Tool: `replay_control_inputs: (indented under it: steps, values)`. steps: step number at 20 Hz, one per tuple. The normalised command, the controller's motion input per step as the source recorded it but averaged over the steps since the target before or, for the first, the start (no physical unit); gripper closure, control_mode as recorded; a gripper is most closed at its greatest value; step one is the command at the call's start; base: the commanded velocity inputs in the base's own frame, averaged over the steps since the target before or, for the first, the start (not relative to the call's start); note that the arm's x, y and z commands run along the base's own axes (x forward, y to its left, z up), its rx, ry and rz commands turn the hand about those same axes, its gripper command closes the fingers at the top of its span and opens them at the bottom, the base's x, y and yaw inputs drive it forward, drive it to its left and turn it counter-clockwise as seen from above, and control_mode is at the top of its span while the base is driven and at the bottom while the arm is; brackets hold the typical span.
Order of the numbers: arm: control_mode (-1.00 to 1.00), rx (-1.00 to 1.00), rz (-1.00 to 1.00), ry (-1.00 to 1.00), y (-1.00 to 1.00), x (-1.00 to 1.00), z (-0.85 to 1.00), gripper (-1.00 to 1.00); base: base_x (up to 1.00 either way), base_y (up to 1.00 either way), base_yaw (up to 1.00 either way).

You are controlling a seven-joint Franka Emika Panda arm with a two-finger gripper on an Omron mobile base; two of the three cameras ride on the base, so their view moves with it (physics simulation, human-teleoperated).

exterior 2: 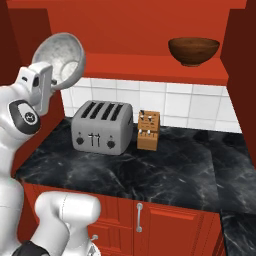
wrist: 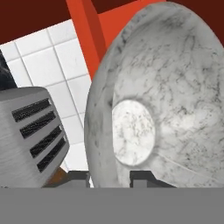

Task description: Move the bowls from the cabinet to the plates on the dining table.

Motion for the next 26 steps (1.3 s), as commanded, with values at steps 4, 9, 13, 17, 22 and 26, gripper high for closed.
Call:
replay_control_inputs:
  steps: [4, 9, 13, 17, 22, 26]
  values:
    - [-1.00, 0.00, -0.03, 0.04, -0.13, -0.30, -0.19, 1.00, 0.00, 0.00, 0.00]
    - [-1.00, 0.01, -0.05, 0.08, -0.13, -0.24, -0.23, 1.00, 0.00, 0.00, 0.00]
    - [-1.00, 0.04, -0.05, 0.12, -0.09, -0.20, -0.31, 1.00, 0.00, 0.00, 0.00]
    - [-1.00, 0.02, -0.05, 0.13, -0.05, -0.15, -0.49, 1.00, 0.00, 0.00, 0.00]
    - [-1.00, 0.00, -0.03, 0.04, -0.03, -0.13, -0.67, 1.00, 0.00, 0.00, 0.00]
    - [-1.00, 0.00, 0.00, 0.00, -0.04, -0.02, -0.59, 1.00, 0.00, 0.00, 0.00]
